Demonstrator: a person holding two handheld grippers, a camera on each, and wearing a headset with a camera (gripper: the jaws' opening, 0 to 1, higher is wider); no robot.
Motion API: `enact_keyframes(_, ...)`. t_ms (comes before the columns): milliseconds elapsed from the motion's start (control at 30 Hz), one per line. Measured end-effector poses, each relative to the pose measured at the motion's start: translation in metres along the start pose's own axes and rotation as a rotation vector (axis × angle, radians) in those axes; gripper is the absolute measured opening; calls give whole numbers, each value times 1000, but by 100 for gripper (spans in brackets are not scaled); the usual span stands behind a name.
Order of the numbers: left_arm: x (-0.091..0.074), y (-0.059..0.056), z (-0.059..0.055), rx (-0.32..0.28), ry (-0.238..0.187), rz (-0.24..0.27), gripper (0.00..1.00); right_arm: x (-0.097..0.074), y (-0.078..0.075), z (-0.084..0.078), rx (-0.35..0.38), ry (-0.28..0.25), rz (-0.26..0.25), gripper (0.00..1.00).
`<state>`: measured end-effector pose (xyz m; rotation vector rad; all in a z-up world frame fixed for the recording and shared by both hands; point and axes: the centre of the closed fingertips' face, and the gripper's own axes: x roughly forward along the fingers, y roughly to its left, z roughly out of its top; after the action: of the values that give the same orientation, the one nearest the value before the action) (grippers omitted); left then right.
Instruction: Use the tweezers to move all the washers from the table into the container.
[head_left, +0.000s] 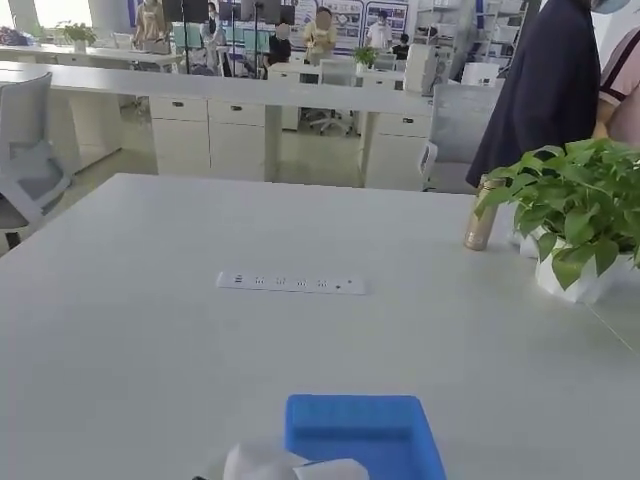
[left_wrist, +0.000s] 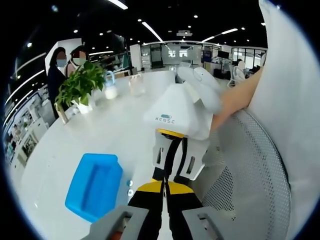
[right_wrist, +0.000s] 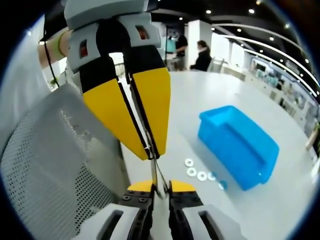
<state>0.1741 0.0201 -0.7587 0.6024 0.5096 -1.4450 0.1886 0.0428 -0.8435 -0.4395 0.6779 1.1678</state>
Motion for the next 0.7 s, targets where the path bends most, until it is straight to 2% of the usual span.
enact_keyframes(133,0,-3,0,18,8,-19,0,-2,1,1,52,-22,33,11)
enact_keyframes(267,2,-6,1,47,11,-39,0,-7,2,6,10,-38,31,9)
enact_keyframes(433,4,-10,3,82,10,-67,0,-7,6,1,-201,67,87,6)
enact_keyframes(500,4,-11,3,100,17,-79,0,-8,9,-1,-281,119,132,5)
enact_keyframes(600,3,-8,3,102,21,-61,0,-6,7,1,-287,133,151,4)
enact_keyframes(700,1,-1,1,68,21,-18,0,-5,5,2,-257,119,161,4)
